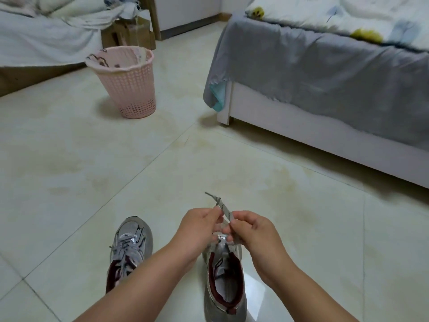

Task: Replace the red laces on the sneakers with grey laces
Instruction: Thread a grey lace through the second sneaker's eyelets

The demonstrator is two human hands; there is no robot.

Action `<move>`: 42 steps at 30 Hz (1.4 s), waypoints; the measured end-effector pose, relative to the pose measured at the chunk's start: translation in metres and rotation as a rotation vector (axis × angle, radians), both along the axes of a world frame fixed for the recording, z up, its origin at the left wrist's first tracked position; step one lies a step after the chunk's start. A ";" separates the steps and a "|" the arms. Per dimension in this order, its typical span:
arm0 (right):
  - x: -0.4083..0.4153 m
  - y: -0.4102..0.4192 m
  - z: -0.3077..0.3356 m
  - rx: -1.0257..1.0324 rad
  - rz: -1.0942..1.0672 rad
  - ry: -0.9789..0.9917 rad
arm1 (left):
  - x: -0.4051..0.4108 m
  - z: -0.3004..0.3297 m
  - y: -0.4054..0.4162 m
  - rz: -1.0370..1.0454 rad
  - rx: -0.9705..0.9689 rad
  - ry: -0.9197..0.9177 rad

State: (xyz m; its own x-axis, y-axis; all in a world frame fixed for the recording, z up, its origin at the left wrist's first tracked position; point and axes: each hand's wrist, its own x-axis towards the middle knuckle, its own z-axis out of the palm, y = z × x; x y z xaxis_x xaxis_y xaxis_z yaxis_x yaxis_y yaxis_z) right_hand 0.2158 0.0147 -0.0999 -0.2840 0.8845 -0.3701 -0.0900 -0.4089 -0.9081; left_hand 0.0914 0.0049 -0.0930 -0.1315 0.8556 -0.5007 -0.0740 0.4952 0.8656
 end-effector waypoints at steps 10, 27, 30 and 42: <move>-0.008 -0.011 0.026 0.188 0.043 -0.116 | -0.009 0.043 0.001 0.023 0.154 -0.152; -0.029 -0.002 -0.122 0.115 0.402 -1.159 | -0.007 0.059 0.023 0.038 0.332 -0.034; -0.035 -0.003 -0.132 0.152 0.396 -1.171 | -0.007 0.070 0.023 0.046 0.393 -0.040; -0.037 -0.002 -0.142 0.163 0.387 -1.175 | -0.025 0.132 0.007 0.091 0.671 -0.055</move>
